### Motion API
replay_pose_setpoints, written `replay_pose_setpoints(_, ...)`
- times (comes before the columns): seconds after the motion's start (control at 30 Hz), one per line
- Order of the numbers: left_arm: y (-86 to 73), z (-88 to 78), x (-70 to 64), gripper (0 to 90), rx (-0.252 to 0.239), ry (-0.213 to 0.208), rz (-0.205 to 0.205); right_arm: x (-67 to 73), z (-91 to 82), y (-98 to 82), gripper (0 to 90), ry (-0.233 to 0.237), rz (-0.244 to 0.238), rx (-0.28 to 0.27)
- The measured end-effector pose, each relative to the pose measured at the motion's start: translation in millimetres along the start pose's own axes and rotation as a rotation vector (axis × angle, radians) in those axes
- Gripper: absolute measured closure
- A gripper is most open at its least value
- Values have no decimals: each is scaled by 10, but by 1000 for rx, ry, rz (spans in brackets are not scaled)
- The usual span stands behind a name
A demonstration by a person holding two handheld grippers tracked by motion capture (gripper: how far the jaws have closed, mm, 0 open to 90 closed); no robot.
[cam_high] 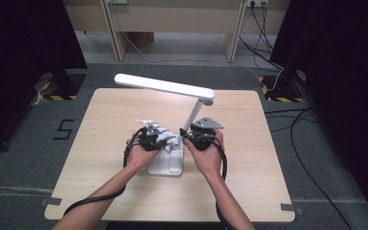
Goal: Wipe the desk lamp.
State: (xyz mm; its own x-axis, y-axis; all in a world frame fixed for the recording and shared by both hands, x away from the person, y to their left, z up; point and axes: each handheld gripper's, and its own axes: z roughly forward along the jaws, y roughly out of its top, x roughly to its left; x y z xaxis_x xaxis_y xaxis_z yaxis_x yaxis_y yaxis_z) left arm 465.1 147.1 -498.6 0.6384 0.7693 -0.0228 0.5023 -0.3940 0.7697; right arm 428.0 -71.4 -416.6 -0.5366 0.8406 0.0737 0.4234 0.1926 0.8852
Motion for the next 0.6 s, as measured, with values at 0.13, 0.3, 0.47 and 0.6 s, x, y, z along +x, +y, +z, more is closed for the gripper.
replay_pose_setpoints(0.13,-5,1,-7,839,-2,3,3,-2,31,15,553,-18,9,-6)
replay_pose_setpoints(0.3,-7,1,-2,839,-3,0,1,22,61,15,576,-41,42,-7)
replay_pose_setpoints(0.47,-8,-1,4,839,-4,-3,1,40,90,24,577,-60,62,-11)
replay_pose_setpoints(0.6,-2,-2,10,838,-1,-2,1,55,96,31,579,-72,64,-4)
